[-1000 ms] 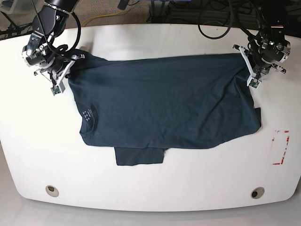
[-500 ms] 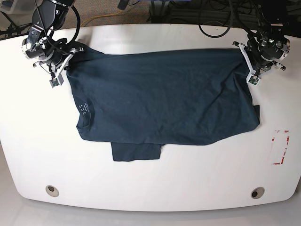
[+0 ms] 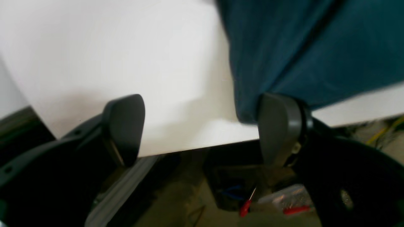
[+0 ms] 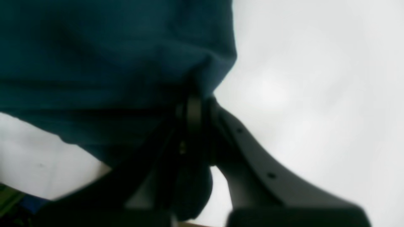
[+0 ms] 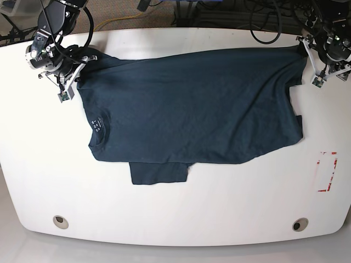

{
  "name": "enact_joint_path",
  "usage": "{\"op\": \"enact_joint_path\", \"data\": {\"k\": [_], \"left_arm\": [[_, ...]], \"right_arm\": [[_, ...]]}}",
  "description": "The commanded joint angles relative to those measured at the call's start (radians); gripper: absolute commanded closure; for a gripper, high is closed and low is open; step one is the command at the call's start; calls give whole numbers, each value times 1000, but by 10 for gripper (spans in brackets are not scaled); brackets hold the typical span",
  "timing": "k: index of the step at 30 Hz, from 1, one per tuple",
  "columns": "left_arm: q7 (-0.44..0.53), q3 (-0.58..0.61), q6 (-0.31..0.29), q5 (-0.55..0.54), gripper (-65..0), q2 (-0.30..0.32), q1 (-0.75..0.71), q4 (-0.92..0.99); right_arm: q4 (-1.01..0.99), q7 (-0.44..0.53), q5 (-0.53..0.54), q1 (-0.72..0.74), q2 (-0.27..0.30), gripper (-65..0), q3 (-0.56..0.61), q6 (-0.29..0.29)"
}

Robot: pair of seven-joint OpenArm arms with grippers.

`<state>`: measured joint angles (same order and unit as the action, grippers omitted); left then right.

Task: Fold the T-shirt properly
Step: 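Drag the shirt with both grippers toward the robot, laying it flat, then release with the left gripper and move it along the shirt side toward the hem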

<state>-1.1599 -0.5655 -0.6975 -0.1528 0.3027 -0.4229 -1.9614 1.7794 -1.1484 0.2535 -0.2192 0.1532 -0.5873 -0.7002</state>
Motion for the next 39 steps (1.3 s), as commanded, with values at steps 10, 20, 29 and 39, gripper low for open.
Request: {"op": "enact_joint_path", "data": {"k": [10,20,29,39], "left_arm": [[-56,-153,-1,-169,-517,17,220,-6],[-51,-77,-1,-93,-517,11,413,211],[85,-6,-1,-6,-517,11,540,457],[185,92,-1,-6,-517,11,591,616]], "right_arm": [[18,11,-3,8,-11,0,-3,2],[20,11,-4,8,-31,0,-3,2],[21,11,-4,8,-33,0,-3,2],[23,11,-4,8,-33,0,-3,2]]}}
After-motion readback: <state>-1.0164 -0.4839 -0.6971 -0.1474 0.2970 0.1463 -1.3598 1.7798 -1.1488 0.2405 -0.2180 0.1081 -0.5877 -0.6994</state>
